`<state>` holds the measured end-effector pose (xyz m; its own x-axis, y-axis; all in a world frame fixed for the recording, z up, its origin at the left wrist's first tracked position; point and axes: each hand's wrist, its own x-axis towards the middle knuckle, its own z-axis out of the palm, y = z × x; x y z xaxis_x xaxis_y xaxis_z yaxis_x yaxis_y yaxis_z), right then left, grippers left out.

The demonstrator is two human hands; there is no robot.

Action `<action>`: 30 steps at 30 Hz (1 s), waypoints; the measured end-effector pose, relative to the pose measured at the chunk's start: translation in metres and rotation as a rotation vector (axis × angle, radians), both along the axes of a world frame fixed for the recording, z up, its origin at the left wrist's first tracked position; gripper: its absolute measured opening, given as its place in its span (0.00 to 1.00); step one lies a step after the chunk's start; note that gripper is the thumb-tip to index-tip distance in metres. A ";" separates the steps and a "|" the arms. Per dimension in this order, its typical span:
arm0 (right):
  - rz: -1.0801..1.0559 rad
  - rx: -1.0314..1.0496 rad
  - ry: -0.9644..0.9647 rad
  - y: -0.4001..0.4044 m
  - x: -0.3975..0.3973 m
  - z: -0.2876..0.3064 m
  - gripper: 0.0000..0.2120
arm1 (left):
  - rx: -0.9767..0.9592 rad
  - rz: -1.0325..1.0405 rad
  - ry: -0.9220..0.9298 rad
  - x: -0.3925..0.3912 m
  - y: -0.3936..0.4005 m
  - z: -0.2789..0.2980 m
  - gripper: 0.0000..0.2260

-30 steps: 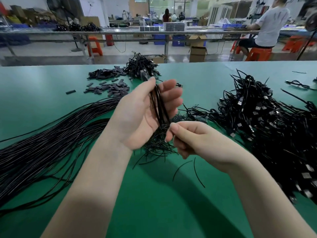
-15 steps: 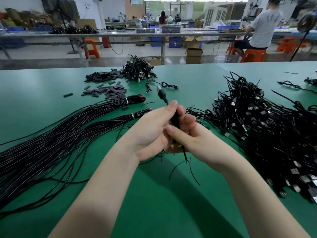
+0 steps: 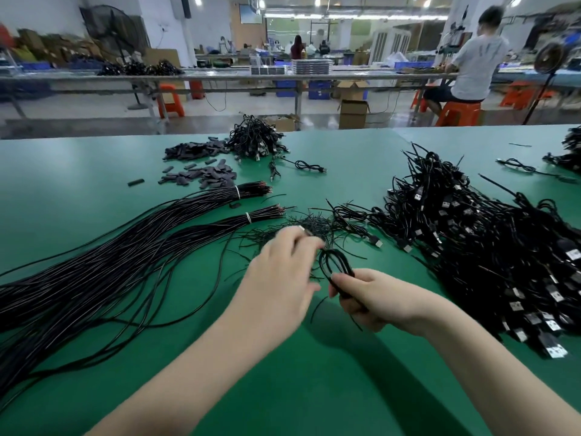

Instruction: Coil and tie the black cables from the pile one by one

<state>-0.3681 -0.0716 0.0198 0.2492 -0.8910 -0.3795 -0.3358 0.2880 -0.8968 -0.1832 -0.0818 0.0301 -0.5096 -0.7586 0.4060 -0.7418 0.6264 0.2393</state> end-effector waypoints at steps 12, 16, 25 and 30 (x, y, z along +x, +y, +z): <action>0.446 0.296 0.050 0.007 -0.009 -0.002 0.15 | 0.221 -0.227 -0.239 0.006 0.007 -0.009 0.14; 0.395 0.178 0.158 0.000 -0.007 -0.007 0.16 | 0.110 -0.053 -0.434 -0.009 0.001 -0.019 0.13; -0.303 -0.386 0.272 -0.033 -0.033 0.001 0.14 | 0.090 0.292 0.083 0.003 -0.040 -0.049 0.10; -0.143 -0.542 0.662 -0.045 0.007 -0.043 0.17 | 0.203 0.368 0.628 -0.009 -0.047 -0.066 0.16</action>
